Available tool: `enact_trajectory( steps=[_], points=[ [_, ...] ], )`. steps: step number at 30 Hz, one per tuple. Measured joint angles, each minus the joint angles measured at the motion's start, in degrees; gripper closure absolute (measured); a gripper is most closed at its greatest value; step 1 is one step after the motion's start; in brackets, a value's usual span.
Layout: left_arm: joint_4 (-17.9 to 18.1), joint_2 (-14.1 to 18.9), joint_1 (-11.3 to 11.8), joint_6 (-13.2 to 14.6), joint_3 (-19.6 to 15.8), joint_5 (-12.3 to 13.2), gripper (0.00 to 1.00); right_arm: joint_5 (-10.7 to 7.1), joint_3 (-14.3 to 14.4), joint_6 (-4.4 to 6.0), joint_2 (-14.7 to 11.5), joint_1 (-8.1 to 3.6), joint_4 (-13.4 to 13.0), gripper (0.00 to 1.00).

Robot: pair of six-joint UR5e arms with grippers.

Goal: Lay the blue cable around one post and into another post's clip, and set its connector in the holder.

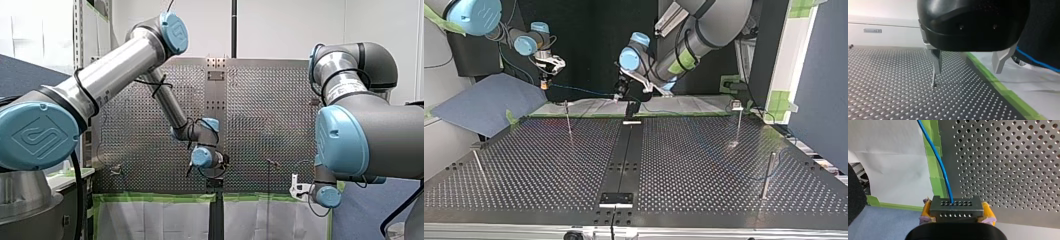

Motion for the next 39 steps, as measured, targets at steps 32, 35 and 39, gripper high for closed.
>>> enact_trajectory(
  steps=[32, 35, 39],
  points=[
    [-1.5, -17.1, -3.0, -11.1, 8.4, 4.2, 0.0, 0.0, 0.0, 0.09, 0.0, -0.15, 0.0, 1.0],
    [-2.0, -18.7, -3.1, -12.7, 10.0, 3.7, 0.0, 0.0, 0.0, 0.08, 0.0, -0.16, -0.1, 1.0],
    [-1.8, -20.6, -2.9, -14.6, 11.9, 3.6, 0.0, 0.0, 0.0, 0.09, 0.0, -0.14, -0.1, 1.0]
  ],
)
